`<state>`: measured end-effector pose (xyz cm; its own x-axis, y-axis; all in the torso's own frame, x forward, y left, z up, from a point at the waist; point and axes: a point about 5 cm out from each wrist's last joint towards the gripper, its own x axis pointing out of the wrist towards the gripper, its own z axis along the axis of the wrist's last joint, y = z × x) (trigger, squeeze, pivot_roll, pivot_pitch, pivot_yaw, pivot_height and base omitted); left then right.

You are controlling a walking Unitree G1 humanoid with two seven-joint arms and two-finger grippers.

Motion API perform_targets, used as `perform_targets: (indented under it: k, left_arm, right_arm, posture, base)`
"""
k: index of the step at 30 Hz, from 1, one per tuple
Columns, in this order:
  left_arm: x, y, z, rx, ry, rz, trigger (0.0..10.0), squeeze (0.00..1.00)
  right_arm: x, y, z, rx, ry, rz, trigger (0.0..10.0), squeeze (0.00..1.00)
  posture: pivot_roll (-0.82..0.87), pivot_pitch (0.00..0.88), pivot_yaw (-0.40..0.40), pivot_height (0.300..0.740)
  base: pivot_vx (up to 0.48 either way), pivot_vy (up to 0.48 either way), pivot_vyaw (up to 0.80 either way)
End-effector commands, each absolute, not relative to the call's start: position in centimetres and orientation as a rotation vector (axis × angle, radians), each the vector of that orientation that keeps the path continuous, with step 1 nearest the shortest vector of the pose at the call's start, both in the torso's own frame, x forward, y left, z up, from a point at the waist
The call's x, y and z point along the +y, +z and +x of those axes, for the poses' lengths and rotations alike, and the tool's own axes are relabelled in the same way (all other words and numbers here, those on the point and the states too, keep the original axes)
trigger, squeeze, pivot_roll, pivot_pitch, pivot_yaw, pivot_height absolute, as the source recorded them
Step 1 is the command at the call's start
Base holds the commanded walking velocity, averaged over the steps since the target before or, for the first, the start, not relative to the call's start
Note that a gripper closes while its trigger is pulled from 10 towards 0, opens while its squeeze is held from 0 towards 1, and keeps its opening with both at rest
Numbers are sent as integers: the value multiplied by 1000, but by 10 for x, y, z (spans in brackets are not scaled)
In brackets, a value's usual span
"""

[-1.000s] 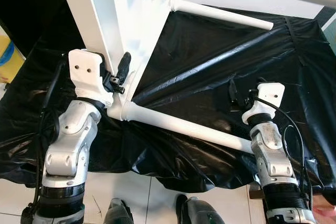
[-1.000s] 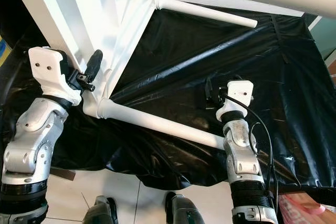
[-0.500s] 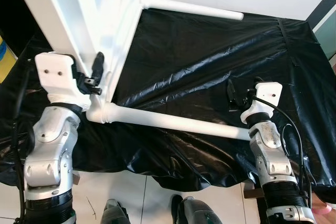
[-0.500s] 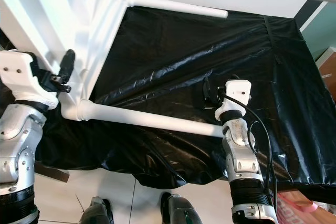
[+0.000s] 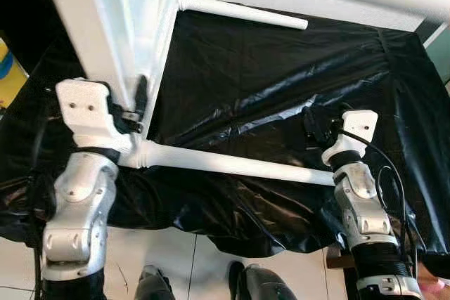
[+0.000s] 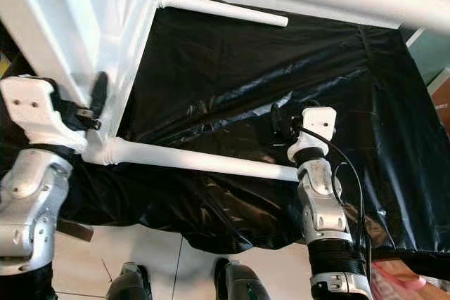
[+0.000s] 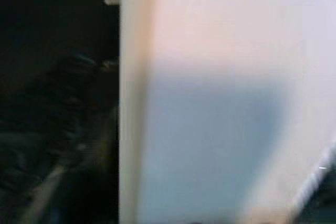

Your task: Building children table

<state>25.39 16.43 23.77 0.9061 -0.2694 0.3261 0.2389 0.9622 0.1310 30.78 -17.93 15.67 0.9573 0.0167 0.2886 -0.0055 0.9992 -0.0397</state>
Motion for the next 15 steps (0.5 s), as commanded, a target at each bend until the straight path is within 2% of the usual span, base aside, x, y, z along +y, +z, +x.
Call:
perform_targets:
  k: [1,2,3,4,8,11,13,15]
  left_arm:
    - [147,229,250,-301,-464,98,10000,1000]
    - [144,226,249,-276,-506,131,10000,945]
    - [144,226,249,-276,-506,131,10000,945]
    - [144,223,248,-249,-535,178,10000,0]
    - [145,220,247,-223,-559,227,10000,0]
    - [151,212,240,-141,-644,278,10000,0]
    - [166,208,231,-57,-690,334,10000,0]
    - [172,212,227,-49,-694,319,10000,0]
  right_arm:
    - [-184,149,304,-273,-6,-45,10000,0]
    - [-185,148,303,-271,-9,-45,10000,0]
    - [-185,148,303,-271,-9,-45,10000,0]
    - [-184,147,302,-269,-10,-44,10000,0]
    - [-184,146,301,-267,-10,-43,10000,0]
    - [-180,144,300,-260,4,-37,10000,0]
    - [-175,141,299,-251,29,-31,10000,0]
    - [-174,140,299,-247,38,-29,10000,0]
  posture:
    - [87,183,-136,740]
    - [86,183,-130,740]
    - [86,183,-130,740]
    - [88,183,-128,740]
    - [88,183,-128,740]
    - [96,184,-118,740]
    - [101,183,-115,740]
    - [104,182,-115,740]
  base:
    - [0,0,0]
    - [0,0,0]
    - [0,0,0]
    - [0,0,0]
    - [0,0,0]
    - [0,0,0]
    - [0,0,0]
    - [0,0,0]
